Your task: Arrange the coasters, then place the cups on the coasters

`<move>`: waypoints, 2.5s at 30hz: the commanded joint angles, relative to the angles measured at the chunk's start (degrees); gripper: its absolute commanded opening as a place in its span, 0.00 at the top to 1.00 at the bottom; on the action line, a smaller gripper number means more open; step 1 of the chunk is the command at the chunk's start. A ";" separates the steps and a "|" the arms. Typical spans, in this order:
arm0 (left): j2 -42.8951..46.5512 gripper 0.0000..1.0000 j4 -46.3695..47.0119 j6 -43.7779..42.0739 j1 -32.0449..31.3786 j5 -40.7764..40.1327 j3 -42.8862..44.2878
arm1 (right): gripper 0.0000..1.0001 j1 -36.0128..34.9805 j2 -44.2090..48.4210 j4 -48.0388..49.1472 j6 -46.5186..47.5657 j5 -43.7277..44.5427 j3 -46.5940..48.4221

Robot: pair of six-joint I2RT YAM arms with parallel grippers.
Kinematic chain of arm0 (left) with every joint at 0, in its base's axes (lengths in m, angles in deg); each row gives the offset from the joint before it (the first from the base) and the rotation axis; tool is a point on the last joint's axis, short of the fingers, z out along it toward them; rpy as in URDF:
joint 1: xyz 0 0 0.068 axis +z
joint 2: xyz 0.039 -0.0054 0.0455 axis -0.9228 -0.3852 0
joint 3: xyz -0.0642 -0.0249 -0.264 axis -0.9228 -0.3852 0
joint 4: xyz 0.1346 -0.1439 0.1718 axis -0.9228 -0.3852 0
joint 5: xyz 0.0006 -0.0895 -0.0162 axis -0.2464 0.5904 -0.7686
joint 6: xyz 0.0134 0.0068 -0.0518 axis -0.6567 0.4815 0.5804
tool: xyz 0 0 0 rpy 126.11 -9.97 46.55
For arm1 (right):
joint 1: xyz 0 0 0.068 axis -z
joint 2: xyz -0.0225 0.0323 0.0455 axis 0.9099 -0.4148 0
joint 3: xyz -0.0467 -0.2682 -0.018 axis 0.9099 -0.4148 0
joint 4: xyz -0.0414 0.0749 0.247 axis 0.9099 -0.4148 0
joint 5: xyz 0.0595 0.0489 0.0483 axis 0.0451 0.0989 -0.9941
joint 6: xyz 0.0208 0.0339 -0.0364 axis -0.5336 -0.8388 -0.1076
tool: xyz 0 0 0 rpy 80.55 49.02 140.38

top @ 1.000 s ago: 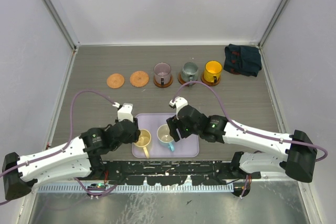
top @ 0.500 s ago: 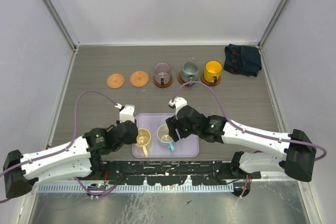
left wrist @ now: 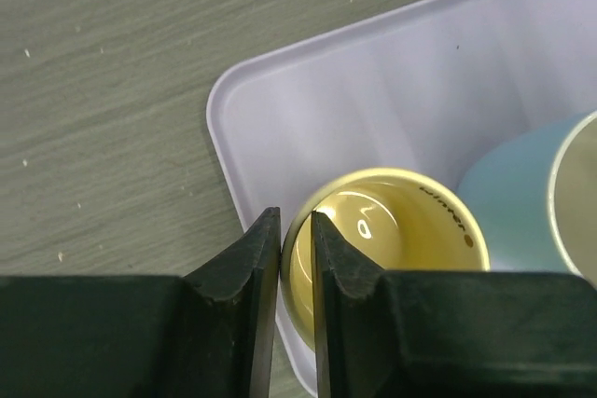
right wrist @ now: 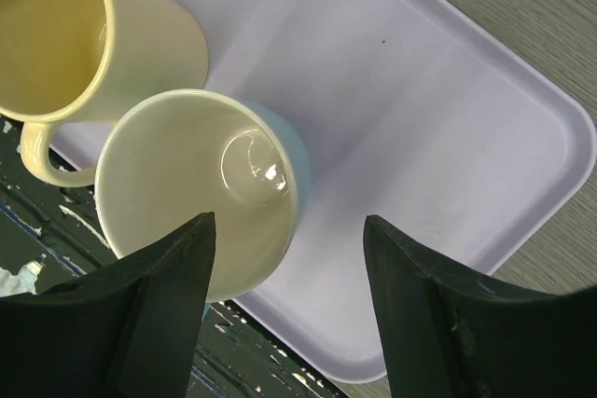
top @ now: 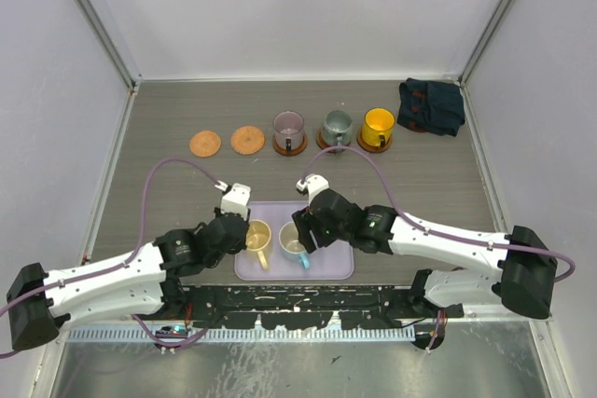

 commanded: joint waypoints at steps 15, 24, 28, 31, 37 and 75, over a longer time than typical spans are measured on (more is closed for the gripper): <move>-1.24 0.31 13.23 -12.81 0.91 -5.26 3.30 | 0.32 -2.05 -2.55 4.09 -0.84 2.74 3.91; 11.97 0.28 4.92 -11.02 0.86 -5.29 5.65 | 0.32 -2.36 0.69 2.11 -1.32 6.39 5.58; 12.84 0.30 -1.24 -6.57 0.87 1.47 6.78 | 0.32 -4.20 3.07 -0.39 -2.16 6.15 6.14; 13.35 0.29 -4.61 -2.47 0.57 7.24 6.34 | 0.30 -7.41 4.70 -2.26 -3.58 8.22 6.16; 18.34 0.27 -10.37 1.27 -0.29 10.31 4.94 | 0.25 -14.56 4.08 -4.70 -8.49 12.57 5.10; 23.74 0.24 -15.21 5.21 -0.23 5.15 1.99 | 0.74 -21.52 -13.33 -9.50 -25.77 29.96 7.43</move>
